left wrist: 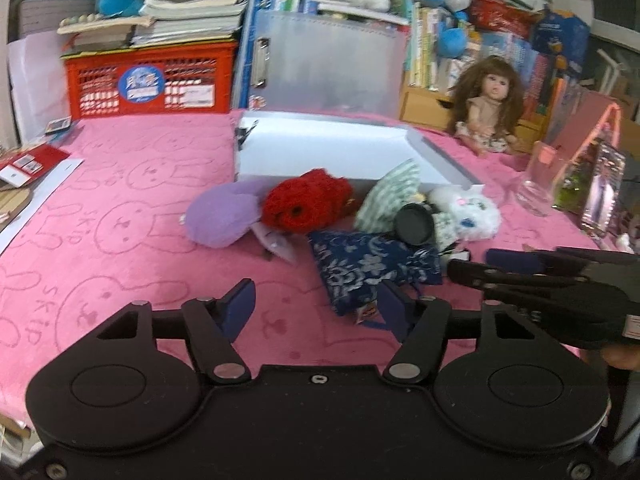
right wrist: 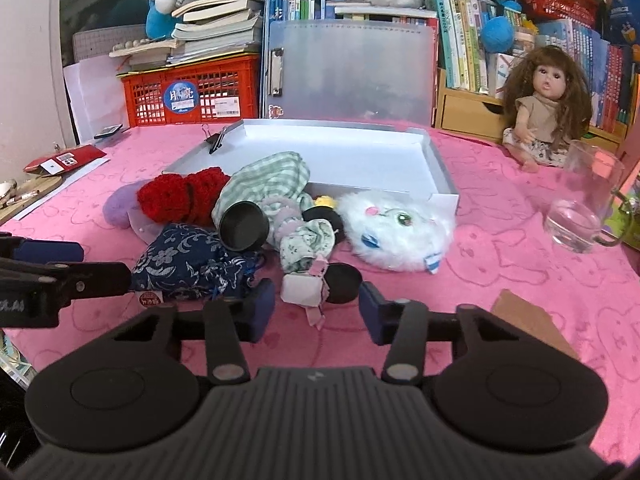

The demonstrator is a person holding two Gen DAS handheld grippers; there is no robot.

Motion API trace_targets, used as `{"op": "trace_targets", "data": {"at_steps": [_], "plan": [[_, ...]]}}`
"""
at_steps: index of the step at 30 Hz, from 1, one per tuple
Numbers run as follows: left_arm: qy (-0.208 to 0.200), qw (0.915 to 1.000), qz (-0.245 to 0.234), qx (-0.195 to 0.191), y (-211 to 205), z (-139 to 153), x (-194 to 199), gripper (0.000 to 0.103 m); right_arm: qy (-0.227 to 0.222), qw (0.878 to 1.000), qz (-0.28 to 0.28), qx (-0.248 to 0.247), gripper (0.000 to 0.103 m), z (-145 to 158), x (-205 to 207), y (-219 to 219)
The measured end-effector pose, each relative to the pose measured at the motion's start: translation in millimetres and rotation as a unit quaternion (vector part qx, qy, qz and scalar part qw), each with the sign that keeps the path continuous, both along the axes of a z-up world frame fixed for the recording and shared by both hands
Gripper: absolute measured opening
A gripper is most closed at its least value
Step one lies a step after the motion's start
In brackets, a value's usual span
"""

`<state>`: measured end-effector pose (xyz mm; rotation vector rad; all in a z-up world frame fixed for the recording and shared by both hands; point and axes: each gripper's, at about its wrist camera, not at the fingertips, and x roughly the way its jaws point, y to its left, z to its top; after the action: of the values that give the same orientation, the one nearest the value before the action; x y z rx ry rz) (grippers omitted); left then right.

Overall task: Organize objects
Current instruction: 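Grasp the blue floral pouch with the left tool while the right tool grasps the small white tag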

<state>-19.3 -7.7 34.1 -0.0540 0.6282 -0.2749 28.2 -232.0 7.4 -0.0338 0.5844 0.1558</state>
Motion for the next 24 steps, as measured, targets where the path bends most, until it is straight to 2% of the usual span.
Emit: {"op": "trace_targets", "data": {"at_steps": [4,7,8,12,20,24], "plan": [[-0.018,0.9996,-0.019,-0.010,0.0,3.7,-2.7,0.062,0.004,1.000,0.017,0.002,0.047,-2.6,6.1,3.8],[-0.024,0.9993,-0.027,-0.012,-0.3,4.8,-2.6,0.062,0.010,1.000,0.019,0.005,0.033,-5.0,10.6,4.6],[-0.024,0.9992,-0.029,-0.013,-0.6,4.8,-2.1,0.062,0.009,1.000,0.015,0.007,0.032,-4.8,11.0,3.6],[-0.025,0.9989,-0.037,-0.015,-4.7,2.9,1.1,0.063,0.012,1.000,0.014,0.025,0.031,-1.0,8.0,-3.9],[-0.029,0.9990,-0.033,0.001,-26.2,-6.9,13.0,0.080,0.005,0.999,-0.009,0.035,0.031,5.3,-1.6,-26.9],[-0.023,0.9991,-0.030,0.017,-36.4,-16.3,21.8,0.080,0.001,0.999,-0.016,0.037,0.031,7.3,-5.6,-34.2]]}}
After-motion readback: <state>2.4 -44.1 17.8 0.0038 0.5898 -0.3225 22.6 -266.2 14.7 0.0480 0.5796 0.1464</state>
